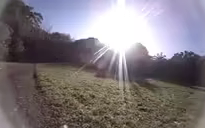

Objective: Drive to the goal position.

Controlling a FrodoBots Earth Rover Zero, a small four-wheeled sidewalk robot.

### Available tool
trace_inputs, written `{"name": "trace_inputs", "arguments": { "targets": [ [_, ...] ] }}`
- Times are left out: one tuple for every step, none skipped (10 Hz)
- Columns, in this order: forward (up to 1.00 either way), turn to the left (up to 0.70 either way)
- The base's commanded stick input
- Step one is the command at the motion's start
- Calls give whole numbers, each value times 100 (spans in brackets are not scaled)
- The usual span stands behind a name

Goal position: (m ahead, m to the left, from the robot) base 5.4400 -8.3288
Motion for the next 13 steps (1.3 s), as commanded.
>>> {"name": "trace_inputs", "arguments": {
  "targets": [
    [34, -7],
    [65, -20],
    [94, -37],
    [94, -37],
    [95, -38],
    [94, -37],
    [94, -37],
    [94, -37],
    [95, -38],
    [95, -38],
    [95, -38],
    [95, -38],
    [95, -38]
  ]
}}
